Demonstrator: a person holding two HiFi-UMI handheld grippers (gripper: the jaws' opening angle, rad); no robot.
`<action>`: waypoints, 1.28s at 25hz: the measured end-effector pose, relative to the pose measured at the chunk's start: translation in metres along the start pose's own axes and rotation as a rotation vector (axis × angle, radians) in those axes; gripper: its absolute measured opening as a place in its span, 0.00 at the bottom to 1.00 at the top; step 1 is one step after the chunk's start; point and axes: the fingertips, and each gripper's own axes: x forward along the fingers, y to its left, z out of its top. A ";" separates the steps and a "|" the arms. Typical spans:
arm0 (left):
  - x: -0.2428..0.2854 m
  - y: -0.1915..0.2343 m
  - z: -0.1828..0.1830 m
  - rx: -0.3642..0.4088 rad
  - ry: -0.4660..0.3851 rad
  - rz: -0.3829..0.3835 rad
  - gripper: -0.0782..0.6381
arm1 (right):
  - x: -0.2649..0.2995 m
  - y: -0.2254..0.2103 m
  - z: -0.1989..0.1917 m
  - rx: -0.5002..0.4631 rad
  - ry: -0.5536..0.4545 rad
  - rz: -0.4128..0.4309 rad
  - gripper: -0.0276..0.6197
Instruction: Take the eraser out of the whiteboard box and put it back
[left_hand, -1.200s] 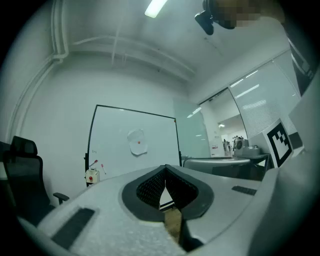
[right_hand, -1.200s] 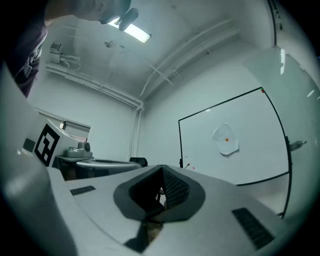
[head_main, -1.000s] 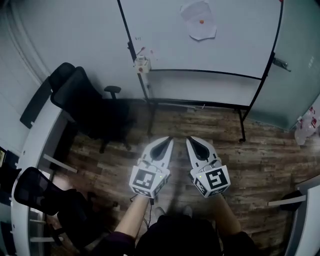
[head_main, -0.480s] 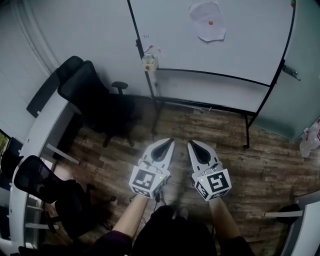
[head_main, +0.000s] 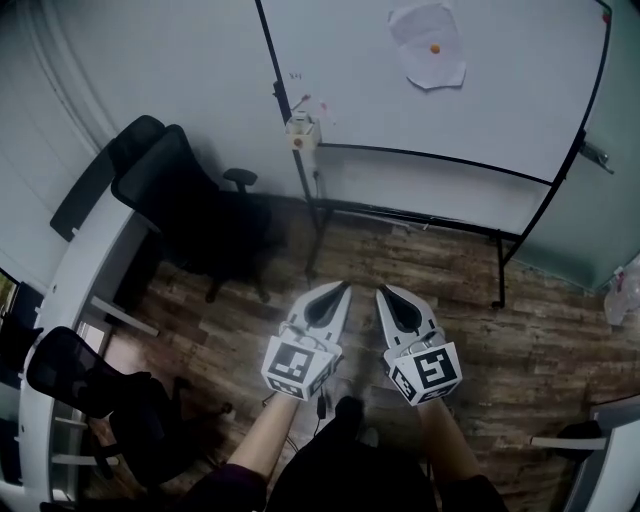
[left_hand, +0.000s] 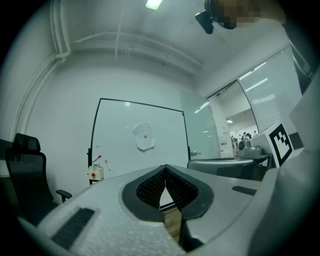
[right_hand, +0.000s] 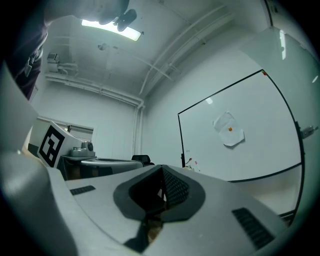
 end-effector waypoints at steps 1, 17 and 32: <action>0.007 0.009 -0.002 -0.004 0.000 0.001 0.12 | 0.011 -0.004 -0.002 0.001 0.002 0.000 0.05; 0.104 0.171 -0.023 -0.066 0.007 -0.007 0.12 | 0.184 -0.056 -0.021 -0.003 0.048 -0.030 0.05; 0.224 0.260 -0.053 -0.085 0.041 0.048 0.12 | 0.306 -0.157 -0.051 0.019 0.063 0.010 0.05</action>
